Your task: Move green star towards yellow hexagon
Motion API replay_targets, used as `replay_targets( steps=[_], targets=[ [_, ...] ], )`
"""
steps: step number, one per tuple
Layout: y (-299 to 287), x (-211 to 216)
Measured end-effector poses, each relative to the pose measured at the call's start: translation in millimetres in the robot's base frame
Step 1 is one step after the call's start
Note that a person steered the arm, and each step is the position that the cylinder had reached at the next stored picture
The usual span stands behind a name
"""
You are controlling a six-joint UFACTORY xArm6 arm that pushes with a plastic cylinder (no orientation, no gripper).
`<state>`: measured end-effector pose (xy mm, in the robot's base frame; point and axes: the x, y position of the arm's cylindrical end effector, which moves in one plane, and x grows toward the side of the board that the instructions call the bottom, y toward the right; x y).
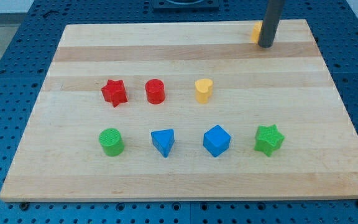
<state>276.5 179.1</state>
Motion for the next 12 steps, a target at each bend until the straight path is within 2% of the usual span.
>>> replay_targets(
  steps=[1, 2, 4, 6, 7, 8, 9, 10, 12],
  targets=[
    [0.2, 7.1],
    [19.7, 49.7],
    [27.2, 177.3],
    [8.1, 194.1],
    [3.5, 234.7],
    [33.8, 262.6],
    [25.1, 301.6],
    [25.1, 301.6],
    [-44.8, 281.0]
  ],
)
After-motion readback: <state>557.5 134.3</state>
